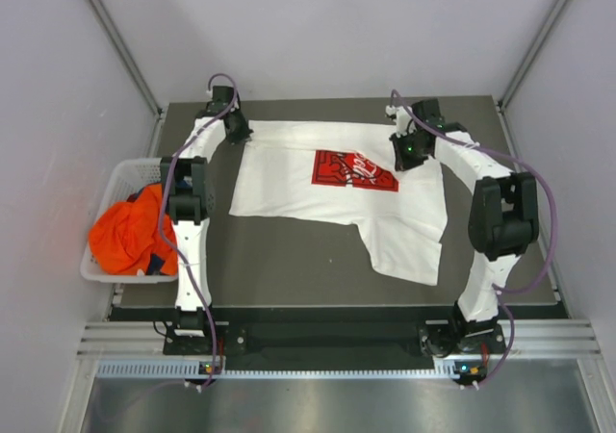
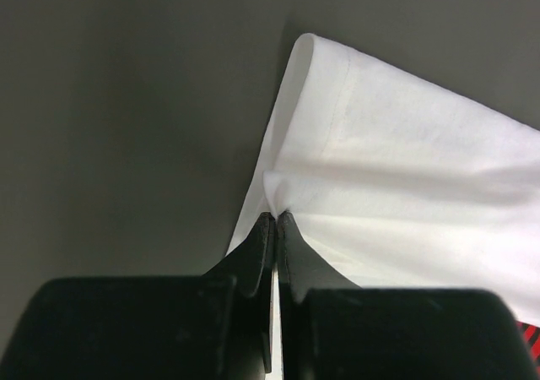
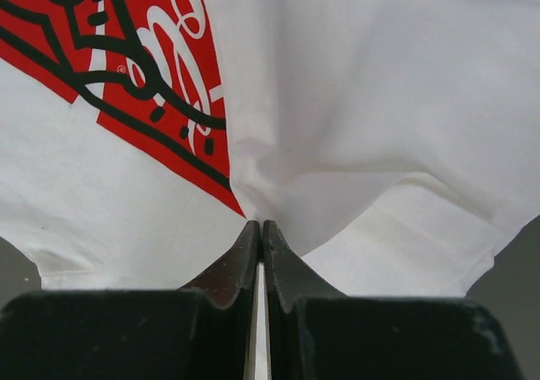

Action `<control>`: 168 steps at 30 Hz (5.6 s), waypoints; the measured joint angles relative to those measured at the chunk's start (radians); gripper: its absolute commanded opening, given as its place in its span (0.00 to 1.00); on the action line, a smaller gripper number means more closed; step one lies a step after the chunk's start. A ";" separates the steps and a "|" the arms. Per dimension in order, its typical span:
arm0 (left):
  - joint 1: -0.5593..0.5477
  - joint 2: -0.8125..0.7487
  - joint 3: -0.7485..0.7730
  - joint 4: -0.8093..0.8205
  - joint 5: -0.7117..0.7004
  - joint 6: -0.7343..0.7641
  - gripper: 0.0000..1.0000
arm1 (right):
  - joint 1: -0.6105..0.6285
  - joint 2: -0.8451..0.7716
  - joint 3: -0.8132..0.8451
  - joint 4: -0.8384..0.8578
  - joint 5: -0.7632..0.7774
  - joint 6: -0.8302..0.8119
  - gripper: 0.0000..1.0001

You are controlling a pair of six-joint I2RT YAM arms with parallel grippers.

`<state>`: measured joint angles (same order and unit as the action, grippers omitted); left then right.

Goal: Fold and stack the t-shirts
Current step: Fold the tshirt

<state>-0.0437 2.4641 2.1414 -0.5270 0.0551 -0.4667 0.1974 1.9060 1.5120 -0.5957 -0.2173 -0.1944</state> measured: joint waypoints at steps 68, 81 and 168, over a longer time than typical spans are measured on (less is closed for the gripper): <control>0.008 -0.080 -0.095 0.020 0.041 0.054 0.61 | -0.075 -0.290 -0.366 0.040 0.374 0.588 0.35; -0.249 -0.453 -0.437 0.166 0.081 -0.047 0.55 | -0.181 -0.227 -0.442 0.145 0.340 0.724 0.40; -0.657 -0.162 -0.403 0.308 0.104 -0.368 0.00 | -0.272 -0.426 -0.713 0.302 0.118 0.805 0.00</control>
<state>-0.7010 2.3020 1.7386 -0.2188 0.1593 -0.8349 -0.0750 1.4799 0.7986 -0.2935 -0.0994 0.6106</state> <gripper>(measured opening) 0.019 0.007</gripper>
